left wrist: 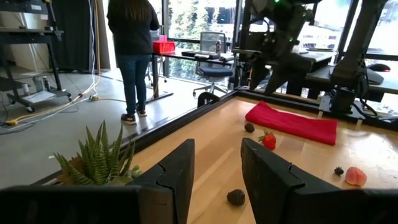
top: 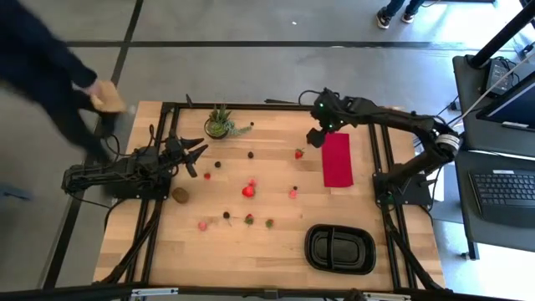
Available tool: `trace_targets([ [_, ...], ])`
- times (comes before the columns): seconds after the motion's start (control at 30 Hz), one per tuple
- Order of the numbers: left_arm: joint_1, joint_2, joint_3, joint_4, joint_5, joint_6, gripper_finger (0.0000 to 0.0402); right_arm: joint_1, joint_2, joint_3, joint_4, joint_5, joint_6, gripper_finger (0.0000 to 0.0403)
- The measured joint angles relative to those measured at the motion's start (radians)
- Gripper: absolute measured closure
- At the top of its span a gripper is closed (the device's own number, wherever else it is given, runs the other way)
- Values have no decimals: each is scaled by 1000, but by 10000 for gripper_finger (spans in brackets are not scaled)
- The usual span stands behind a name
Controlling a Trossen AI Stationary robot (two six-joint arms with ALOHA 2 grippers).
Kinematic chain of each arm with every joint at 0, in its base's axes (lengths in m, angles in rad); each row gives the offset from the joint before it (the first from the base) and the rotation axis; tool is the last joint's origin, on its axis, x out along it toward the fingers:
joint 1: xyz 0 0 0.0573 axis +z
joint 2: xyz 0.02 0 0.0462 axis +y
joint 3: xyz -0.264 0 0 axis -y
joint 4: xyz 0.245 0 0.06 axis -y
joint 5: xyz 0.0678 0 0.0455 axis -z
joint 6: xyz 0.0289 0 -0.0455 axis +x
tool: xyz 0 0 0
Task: Pick and placing Produce into tupperware
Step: Put the blackberry into the left of the black bin
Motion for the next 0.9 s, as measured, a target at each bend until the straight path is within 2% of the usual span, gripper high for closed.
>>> trace_targets([
  [0.47,0,0,0,-1,0,1,278,0,204,-1,78,22,-26,79],
  [0.8,0,0,0,-2,0,2,278,16,297,-1,136,24,-40,79],
  [0.9,0,0,0,-3,0,2,278,24,314,-1,160,56,-46,79],
])
